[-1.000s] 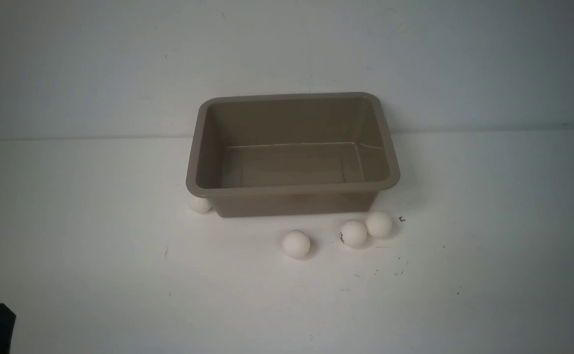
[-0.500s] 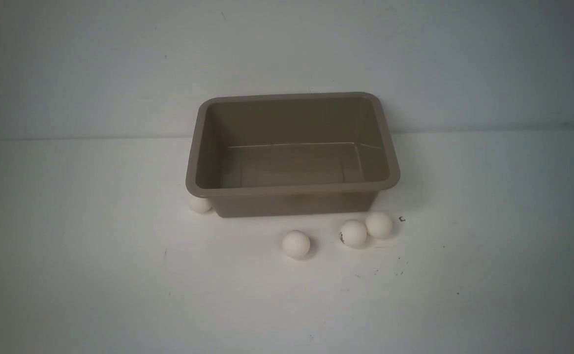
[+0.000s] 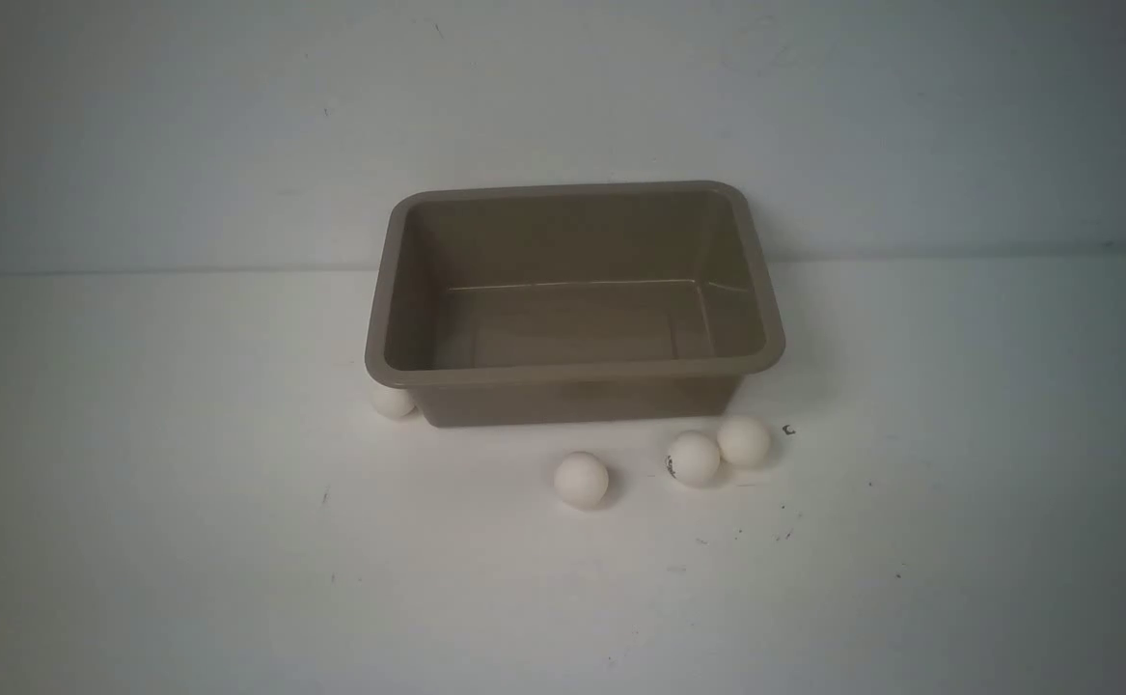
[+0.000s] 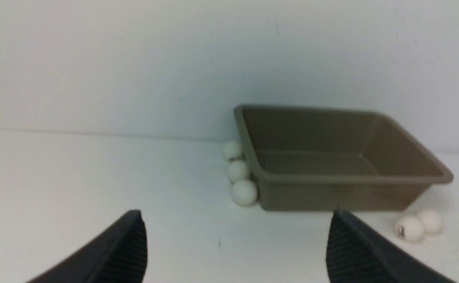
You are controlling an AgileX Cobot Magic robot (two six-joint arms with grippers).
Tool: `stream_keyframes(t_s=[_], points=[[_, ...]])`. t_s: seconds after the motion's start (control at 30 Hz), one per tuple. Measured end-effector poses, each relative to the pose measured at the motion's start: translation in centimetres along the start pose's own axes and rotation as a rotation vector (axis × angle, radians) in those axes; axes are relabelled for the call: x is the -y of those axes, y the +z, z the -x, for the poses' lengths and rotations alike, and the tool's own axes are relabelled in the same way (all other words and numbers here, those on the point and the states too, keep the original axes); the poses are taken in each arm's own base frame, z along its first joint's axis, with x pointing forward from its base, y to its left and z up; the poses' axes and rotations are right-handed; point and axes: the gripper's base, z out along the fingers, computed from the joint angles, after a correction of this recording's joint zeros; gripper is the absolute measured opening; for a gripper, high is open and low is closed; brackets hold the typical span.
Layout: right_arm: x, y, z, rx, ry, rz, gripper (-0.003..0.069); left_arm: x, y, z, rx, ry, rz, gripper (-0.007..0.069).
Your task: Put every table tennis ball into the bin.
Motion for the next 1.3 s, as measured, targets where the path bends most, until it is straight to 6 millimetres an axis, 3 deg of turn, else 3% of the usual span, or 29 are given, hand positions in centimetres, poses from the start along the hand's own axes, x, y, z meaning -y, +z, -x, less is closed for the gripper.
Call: stream_keyframes(t_s=[0.17, 0.5, 0.67, 0.87, 1.0, 1.17, 1.3], points=[[-0.2, 1.7, 0.3, -0.099, 0.026, 0.059, 0.0300, 0.2, 0.7, 0.7, -0.128, 0.062, -0.009, 0.0552], [0.1, 4.7, 4.6, -0.179, -0.205, 0.112, 0.0304, 0.7, 4.0, 1.3, -0.245, 0.135, -0.141, 0.0552], [0.6, 8.3, 6.0, -0.283, -0.242, 0.154, 0.0304, 1.4, 5.3, 1.9, -0.200, 0.169, -0.238, 0.0552], [1.5, 14.1, 7.4, -0.415, -0.277, 0.218, 0.0304, 1.6, 6.8, 2.2, -0.202, 0.194, -0.308, 0.0552], [2.2, 17.7, 6.9, -0.503, -0.283, 0.246, 0.0304, 1.3, 7.9, 2.0, -0.231, 0.207, -0.306, 0.0552], [2.9, 20.7, 5.4, -0.587, -0.276, 0.265, 0.0319, 1.2, 8.3, 1.9, -0.247, 0.204, -0.305, 0.0552], [3.6, 24.6, 2.6, -0.656, -0.216, 0.269, 0.0357, 1.3, 8.3, 1.9, -0.246, 0.202, -0.306, 0.0552]])
